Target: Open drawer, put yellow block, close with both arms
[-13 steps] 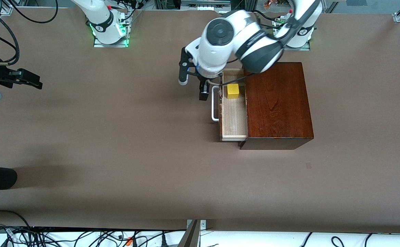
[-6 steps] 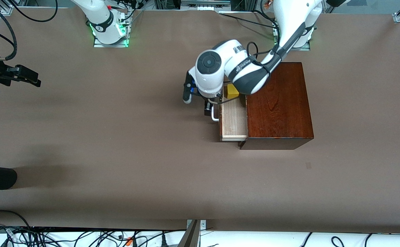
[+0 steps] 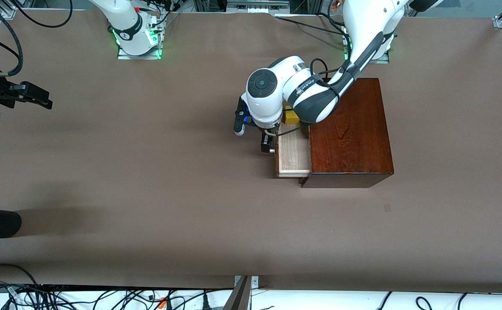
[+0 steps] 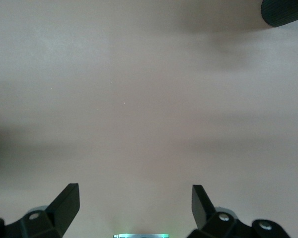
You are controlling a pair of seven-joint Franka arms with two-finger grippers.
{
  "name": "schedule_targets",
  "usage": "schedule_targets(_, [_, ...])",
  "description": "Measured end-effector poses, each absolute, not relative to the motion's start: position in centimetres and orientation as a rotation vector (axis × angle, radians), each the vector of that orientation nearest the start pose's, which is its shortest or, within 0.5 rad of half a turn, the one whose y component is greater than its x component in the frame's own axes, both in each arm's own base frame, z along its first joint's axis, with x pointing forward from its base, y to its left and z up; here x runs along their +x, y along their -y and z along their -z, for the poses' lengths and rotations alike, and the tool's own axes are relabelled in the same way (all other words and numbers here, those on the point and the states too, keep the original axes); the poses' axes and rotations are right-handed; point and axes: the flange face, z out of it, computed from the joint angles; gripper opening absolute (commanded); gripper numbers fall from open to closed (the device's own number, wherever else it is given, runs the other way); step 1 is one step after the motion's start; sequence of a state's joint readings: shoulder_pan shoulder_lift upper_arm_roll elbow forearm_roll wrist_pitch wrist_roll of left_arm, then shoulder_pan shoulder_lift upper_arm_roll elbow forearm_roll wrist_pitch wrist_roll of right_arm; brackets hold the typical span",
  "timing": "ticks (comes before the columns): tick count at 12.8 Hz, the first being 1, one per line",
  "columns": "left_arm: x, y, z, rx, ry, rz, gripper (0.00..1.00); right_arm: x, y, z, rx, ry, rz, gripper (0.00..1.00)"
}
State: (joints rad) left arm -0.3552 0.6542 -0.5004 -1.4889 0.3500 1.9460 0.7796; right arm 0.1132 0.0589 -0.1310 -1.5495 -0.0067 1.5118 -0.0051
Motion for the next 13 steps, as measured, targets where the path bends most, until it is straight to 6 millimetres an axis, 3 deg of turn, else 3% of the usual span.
schedule_targets(7, [52.2,45.0,-31.5,-2.050,-2.303,-0.305,1.00,56.5,0.8,-59.7,-3.151,-0.018,-0.152,1.00])
schedule_targets(13, [53.5,41.7,-31.1,-2.087,-2.226,-0.452,1.00,56.5,0.8,-59.7,-3.151,-0.018,-0.152,1.00])
